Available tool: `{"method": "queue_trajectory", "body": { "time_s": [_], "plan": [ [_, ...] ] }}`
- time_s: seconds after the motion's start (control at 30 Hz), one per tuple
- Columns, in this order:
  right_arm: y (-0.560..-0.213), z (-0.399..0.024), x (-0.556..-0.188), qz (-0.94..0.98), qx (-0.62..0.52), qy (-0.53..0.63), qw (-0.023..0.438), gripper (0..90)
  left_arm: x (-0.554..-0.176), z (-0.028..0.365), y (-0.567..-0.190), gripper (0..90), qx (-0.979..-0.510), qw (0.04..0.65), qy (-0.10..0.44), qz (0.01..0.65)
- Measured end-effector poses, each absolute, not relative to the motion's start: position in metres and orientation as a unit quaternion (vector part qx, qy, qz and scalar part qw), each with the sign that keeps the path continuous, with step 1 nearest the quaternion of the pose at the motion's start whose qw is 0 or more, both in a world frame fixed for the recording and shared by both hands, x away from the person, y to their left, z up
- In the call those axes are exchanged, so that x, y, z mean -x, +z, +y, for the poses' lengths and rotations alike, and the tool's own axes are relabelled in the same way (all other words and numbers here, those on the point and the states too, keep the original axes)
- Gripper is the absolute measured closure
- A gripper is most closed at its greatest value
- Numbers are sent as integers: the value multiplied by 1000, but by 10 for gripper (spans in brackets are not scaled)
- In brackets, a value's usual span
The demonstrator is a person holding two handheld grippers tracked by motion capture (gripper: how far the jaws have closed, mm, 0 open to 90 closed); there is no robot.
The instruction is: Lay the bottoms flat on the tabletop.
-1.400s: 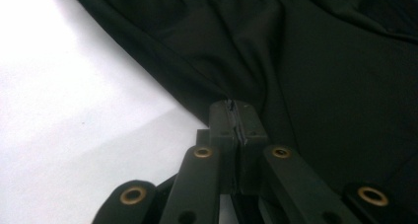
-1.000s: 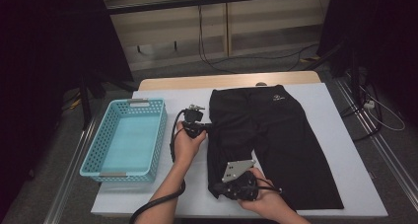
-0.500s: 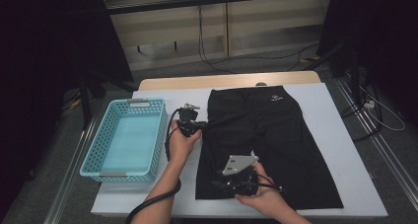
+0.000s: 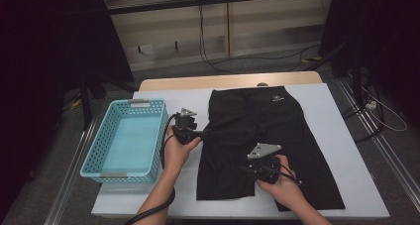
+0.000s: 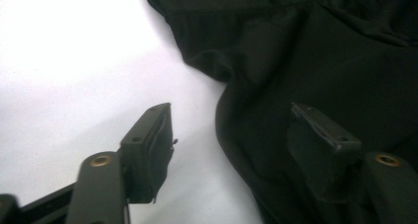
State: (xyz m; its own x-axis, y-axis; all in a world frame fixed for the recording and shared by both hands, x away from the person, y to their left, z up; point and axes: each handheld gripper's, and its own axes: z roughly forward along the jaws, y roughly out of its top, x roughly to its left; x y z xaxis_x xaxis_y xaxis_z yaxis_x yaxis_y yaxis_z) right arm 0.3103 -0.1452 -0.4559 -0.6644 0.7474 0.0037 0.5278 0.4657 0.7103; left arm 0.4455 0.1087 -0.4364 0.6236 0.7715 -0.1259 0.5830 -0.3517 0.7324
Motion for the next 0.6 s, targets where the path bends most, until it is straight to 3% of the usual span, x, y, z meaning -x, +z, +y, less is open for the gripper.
{"method": "queue_trajectory", "body": {
  "time_s": [0.13, 0.17, 0.6],
  "plan": [
    [-455, -150, -313, 842, -381, 351, 154, 884, -438, 110, -436, 307, -815, 390, 127, 410],
    [-455, -153, -314, 841, -382, 354, 148, 900, -436, 111, -436, 302, -819, 386, 131, 404],
    [-454, -173, -318, 829, -403, 352, 161, 900, -420, 113, -445, 301, -836, 363, 107, 396]
  ]
}}
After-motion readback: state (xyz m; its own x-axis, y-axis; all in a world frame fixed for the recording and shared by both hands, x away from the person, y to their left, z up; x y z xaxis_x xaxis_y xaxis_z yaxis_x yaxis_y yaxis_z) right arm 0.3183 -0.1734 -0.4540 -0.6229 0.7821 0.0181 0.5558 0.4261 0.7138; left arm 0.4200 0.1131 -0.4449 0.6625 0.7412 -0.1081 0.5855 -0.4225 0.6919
